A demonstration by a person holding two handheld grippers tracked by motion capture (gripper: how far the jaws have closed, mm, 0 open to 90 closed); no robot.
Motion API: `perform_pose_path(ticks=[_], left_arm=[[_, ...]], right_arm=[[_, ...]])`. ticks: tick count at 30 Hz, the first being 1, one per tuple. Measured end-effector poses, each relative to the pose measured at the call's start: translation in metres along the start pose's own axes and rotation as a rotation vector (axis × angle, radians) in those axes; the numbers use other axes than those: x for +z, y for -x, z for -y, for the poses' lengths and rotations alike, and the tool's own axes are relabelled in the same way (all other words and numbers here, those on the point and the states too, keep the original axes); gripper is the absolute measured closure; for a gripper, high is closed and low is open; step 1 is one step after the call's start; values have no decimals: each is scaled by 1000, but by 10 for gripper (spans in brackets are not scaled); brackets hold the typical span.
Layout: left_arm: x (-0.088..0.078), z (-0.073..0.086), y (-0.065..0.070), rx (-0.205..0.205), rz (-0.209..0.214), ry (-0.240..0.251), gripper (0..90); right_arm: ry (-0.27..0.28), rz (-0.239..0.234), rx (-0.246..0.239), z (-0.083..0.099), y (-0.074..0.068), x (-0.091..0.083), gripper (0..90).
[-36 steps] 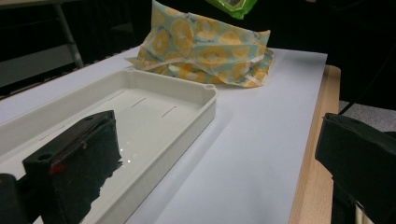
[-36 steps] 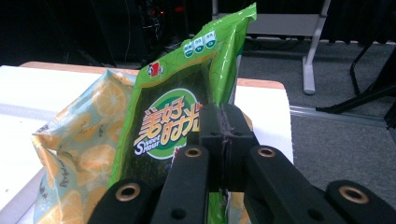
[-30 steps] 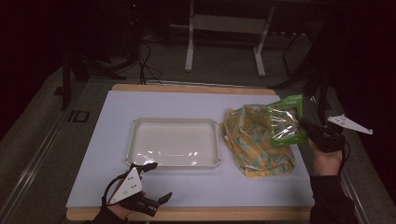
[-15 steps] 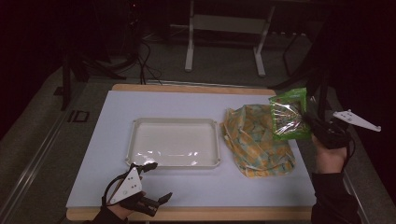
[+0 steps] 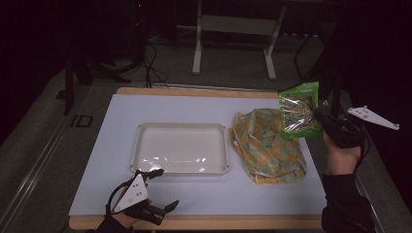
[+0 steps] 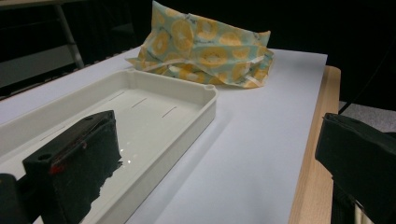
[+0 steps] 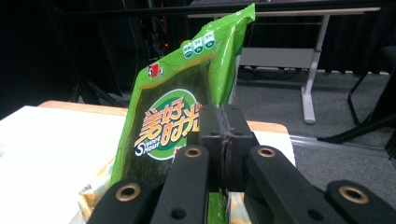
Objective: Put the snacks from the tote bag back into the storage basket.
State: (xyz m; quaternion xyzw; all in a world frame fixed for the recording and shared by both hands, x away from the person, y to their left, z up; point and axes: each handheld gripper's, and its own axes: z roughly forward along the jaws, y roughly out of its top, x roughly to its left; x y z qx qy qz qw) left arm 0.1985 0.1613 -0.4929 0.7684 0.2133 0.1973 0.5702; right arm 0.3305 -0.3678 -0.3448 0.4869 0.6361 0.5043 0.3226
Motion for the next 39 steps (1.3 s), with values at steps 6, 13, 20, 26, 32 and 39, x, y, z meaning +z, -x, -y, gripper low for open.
perform_pose_path(ticks=[6,13,20,26,32,39], left_arm=[[0,0,0,1,-1,2,3],[-1,0,0,1,-1,1,3],[-1,0,0,0,0,4,3],[-1,0,1,0,3,9,3],[-1,-1,1,4,3,12,3],[-1,-1,1,7,4,13,3]], right_arm=[[18,-13,-1,-5,-10,4,891],[18,-28,-8,-9,-25,12,891],[20,-58,15,-9,-41,22,891],[13,-75,10,-6,-57,32,891],[0,-91,9,-4,-69,40,891],[-5,-128,11,1,-90,52,891]])
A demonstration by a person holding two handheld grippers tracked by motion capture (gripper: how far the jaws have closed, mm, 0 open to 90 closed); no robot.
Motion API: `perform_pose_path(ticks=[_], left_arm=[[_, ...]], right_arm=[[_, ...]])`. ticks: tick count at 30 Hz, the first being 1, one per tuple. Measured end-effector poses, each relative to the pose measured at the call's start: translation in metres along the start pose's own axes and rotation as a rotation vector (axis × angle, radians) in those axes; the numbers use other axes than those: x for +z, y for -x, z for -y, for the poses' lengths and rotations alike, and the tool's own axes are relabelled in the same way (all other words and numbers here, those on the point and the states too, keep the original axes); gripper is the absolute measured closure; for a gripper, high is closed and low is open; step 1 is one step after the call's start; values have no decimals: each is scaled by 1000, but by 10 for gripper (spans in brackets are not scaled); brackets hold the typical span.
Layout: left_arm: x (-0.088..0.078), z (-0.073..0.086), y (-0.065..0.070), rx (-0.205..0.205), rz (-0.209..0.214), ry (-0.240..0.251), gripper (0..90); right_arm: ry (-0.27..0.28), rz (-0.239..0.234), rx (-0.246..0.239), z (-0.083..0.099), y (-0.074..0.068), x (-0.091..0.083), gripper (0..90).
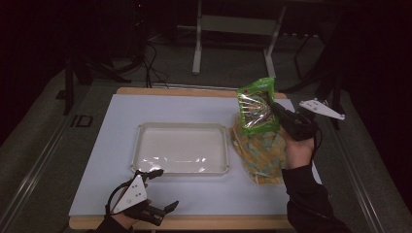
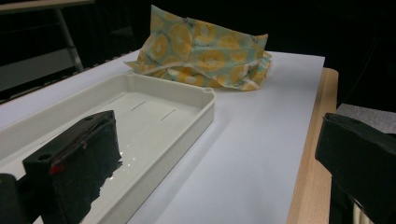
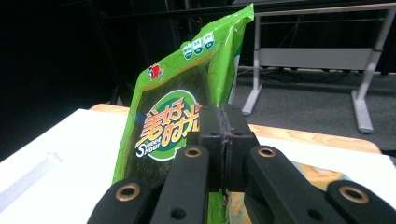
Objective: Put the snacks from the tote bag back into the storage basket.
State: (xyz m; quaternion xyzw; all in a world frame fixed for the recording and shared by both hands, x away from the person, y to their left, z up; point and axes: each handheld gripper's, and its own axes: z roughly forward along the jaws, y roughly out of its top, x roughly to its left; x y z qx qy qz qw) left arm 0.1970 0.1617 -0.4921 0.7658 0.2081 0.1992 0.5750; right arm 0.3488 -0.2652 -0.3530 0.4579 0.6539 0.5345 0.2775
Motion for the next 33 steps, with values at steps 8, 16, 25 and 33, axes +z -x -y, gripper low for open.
perform_pose_path(ticks=[8,16,25,33], left_arm=[[0,0,0,2,2,-1,3],[-1,0,0,1,3,0,3],[-1,0,1,4,2,-1,3],[-2,0,1,8,4,-2,3]], right_arm=[[-1,-19,2,5,-17,12,891],[-8,-36,7,9,-28,20,890],[0,-64,8,13,-47,31,890],[-1,-89,26,18,-59,41,890]])
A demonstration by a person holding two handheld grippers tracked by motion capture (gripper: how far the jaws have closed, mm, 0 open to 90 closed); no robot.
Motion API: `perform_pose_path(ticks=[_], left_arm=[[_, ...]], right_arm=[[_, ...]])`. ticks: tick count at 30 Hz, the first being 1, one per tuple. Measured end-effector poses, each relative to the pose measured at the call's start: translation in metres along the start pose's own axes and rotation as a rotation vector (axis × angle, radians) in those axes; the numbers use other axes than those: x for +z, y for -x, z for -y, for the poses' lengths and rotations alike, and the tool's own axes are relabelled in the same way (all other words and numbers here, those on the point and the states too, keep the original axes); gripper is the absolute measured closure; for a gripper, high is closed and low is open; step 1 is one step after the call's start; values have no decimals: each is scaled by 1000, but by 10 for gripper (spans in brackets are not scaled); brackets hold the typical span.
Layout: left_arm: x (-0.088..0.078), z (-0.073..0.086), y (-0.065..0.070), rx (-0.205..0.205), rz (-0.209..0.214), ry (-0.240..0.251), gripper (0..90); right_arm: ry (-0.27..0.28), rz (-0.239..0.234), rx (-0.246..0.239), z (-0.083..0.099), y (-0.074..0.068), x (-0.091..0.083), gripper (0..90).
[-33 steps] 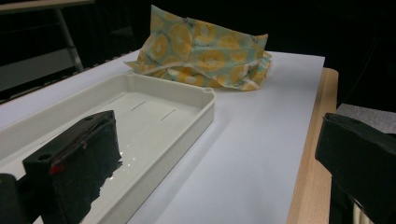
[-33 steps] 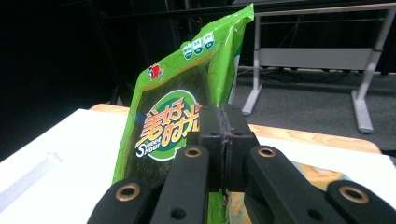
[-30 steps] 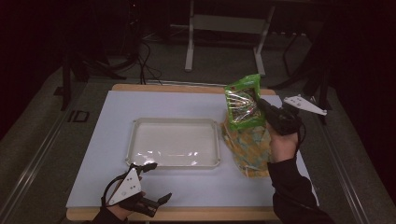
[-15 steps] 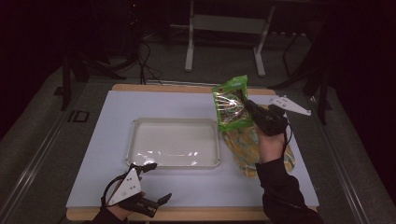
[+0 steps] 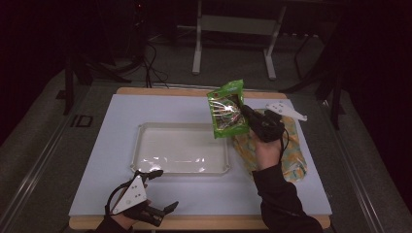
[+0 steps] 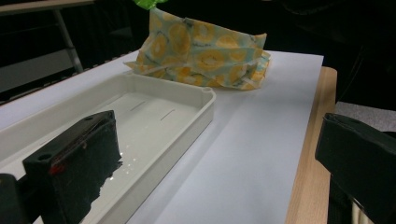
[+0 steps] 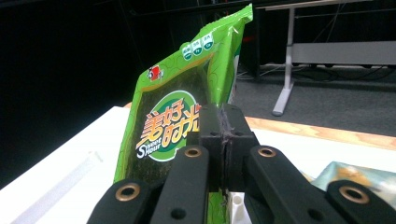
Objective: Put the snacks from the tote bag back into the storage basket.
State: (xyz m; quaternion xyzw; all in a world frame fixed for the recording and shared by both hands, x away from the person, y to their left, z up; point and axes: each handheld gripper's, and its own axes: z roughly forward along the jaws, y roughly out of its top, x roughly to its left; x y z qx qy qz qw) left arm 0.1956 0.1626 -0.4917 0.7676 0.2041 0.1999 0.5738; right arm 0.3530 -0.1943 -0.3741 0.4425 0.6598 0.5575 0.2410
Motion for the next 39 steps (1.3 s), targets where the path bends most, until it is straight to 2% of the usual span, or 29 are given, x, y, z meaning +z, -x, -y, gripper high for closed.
perform_pose_path(ticks=[5,11,17,32,39], left_arm=[[0,0,0,-4,1,2,3],[1,0,0,9,1,-4,3],[0,0,0,6,1,-3,3],[1,0,0,2,5,2,3],[1,0,0,2,8,3,3]], right_arm=[[1,-13,13,5,-6,6,890],[21,-30,70,11,-14,11,890],[19,-23,49,20,-27,18,890],[12,-39,203,60,-34,35,890],[-3,-19,217,77,-33,36,890]])
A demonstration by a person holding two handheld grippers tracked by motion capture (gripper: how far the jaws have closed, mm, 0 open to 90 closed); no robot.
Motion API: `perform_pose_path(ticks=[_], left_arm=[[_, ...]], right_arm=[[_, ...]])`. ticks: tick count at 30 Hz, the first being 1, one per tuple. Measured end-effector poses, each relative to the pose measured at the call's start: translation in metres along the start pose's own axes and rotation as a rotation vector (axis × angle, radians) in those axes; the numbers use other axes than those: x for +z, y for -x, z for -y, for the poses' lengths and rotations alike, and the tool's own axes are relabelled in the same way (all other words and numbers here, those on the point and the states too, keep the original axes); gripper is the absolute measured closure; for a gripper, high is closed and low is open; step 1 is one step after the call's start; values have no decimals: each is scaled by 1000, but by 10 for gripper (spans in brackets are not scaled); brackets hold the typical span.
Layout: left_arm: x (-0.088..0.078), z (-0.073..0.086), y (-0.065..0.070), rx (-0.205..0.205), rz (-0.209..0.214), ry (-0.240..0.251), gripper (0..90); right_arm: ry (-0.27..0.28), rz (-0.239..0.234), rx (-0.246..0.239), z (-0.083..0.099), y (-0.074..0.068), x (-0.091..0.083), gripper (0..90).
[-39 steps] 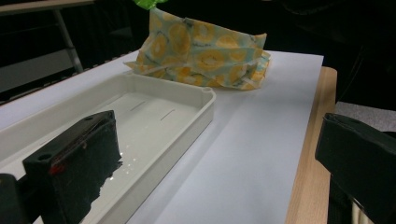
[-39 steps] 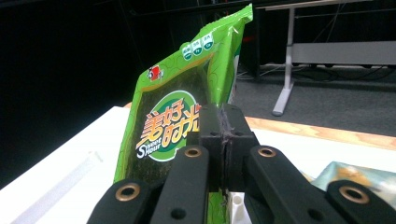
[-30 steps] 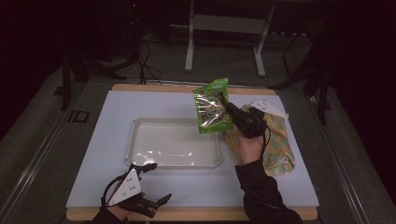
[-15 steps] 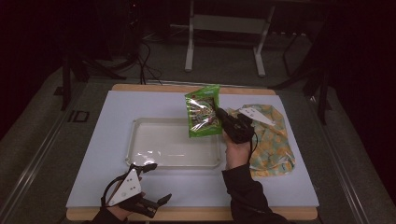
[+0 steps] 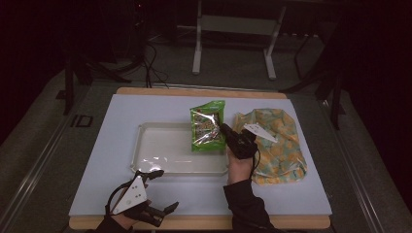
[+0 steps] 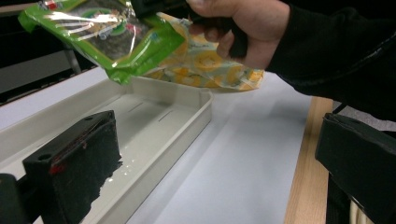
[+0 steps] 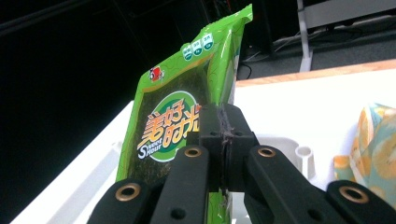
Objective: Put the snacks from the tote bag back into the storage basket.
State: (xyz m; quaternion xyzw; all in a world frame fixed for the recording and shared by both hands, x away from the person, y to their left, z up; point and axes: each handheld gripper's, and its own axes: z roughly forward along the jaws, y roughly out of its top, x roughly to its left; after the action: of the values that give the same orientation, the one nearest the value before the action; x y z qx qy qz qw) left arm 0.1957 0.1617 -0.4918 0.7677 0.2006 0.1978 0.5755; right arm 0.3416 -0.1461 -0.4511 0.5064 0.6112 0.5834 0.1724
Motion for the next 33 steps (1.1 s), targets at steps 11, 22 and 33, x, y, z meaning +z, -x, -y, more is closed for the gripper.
perform_pose_path(ticks=[11,22,33], left_arm=[[0,0,0,-2,0,1,3],[0,0,1,-1,0,3,3],[0,0,1,7,1,3,3]], right_arm=[[-47,26,30,25,6,8,890],[-89,43,61,53,6,16,889],[-131,69,44,68,4,19,889]])
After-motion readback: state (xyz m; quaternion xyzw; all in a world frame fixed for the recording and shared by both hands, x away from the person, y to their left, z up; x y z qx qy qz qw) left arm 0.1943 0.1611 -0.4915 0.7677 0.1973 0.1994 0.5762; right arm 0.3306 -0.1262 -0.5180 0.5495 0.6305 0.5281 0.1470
